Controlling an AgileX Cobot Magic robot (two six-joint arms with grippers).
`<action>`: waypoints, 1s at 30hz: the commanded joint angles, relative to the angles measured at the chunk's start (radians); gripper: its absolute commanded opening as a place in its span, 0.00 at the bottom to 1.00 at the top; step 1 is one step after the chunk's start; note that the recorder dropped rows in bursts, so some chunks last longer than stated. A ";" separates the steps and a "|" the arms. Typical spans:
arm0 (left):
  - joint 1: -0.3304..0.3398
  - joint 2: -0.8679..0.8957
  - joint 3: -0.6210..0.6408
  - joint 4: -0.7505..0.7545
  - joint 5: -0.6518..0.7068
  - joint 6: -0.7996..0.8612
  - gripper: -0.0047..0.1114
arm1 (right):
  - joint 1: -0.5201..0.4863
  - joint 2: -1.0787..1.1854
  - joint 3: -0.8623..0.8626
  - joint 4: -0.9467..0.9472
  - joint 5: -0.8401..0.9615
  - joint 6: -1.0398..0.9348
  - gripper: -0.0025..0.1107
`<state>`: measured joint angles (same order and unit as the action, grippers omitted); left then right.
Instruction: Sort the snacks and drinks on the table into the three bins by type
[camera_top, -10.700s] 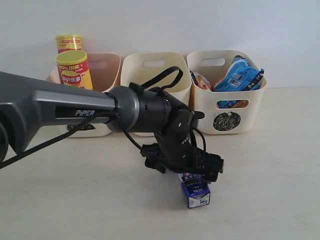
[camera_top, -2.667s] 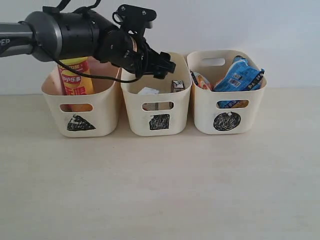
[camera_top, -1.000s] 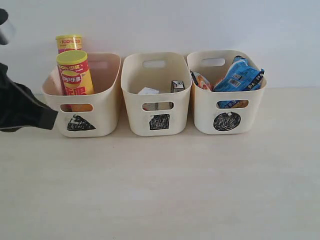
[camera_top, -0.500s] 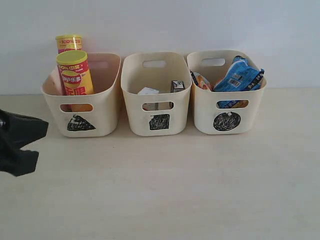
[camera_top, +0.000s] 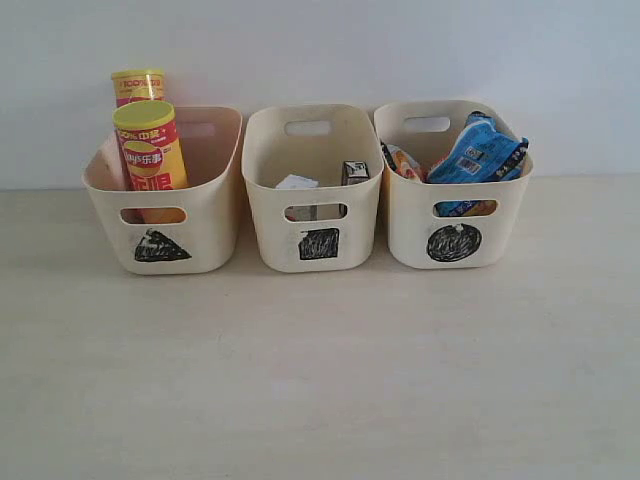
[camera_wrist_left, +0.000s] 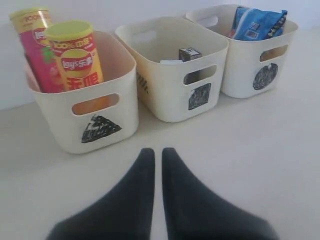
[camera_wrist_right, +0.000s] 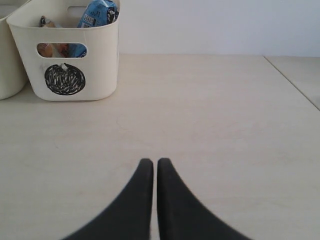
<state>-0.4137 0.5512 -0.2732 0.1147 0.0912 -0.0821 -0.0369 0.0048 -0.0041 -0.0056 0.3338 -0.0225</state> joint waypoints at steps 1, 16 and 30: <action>0.061 -0.102 0.080 -0.002 -0.054 -0.006 0.07 | -0.003 -0.005 0.004 -0.004 -0.003 -0.002 0.02; 0.262 -0.367 0.239 -0.005 -0.091 -0.017 0.07 | -0.003 -0.005 0.004 -0.004 -0.003 -0.002 0.02; 0.363 -0.478 0.273 -0.005 -0.068 -0.060 0.07 | -0.003 -0.005 0.004 -0.004 -0.003 -0.002 0.02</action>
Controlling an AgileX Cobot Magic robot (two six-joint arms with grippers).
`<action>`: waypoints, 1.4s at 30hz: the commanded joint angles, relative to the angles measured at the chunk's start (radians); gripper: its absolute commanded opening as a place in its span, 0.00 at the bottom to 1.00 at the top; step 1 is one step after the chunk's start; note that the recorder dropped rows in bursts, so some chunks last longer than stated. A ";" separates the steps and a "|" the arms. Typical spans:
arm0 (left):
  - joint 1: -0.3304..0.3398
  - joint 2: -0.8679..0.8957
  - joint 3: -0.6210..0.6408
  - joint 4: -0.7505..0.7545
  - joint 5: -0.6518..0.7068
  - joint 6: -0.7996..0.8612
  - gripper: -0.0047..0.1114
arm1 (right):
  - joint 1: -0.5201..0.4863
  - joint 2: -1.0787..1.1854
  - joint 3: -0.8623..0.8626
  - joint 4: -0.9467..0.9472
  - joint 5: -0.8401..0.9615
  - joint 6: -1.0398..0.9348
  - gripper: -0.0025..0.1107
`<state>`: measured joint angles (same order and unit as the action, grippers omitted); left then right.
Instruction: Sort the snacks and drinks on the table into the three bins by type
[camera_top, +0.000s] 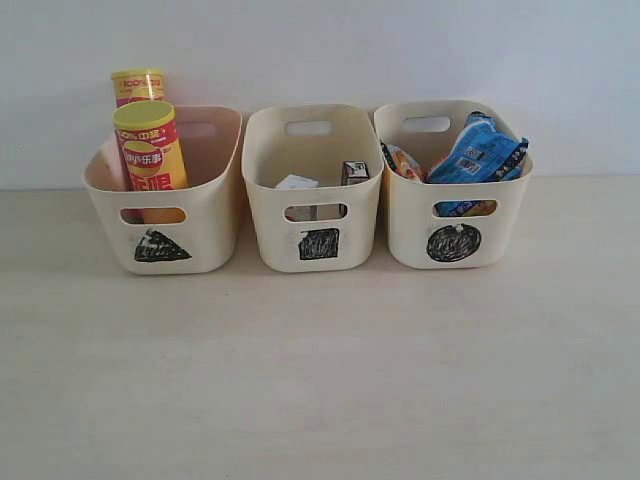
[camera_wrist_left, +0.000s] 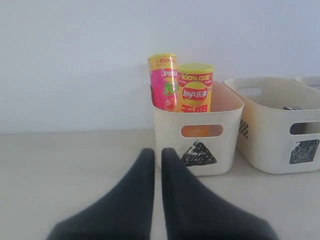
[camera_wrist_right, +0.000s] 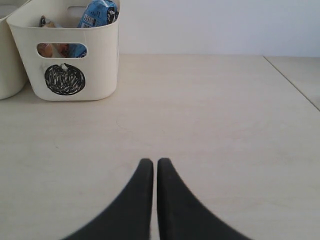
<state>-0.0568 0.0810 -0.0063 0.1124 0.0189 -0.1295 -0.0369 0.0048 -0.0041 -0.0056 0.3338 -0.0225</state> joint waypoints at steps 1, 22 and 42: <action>0.006 -0.007 0.006 -0.003 0.009 -0.012 0.07 | -0.003 -0.005 0.004 -0.004 -0.003 -0.002 0.02; 0.017 -0.081 0.006 -0.056 0.149 0.074 0.07 | -0.003 -0.005 0.004 0.000 -0.003 -0.002 0.02; 0.017 -0.081 0.006 -0.101 0.261 0.093 0.07 | -0.003 -0.005 0.004 0.000 -0.003 -0.002 0.02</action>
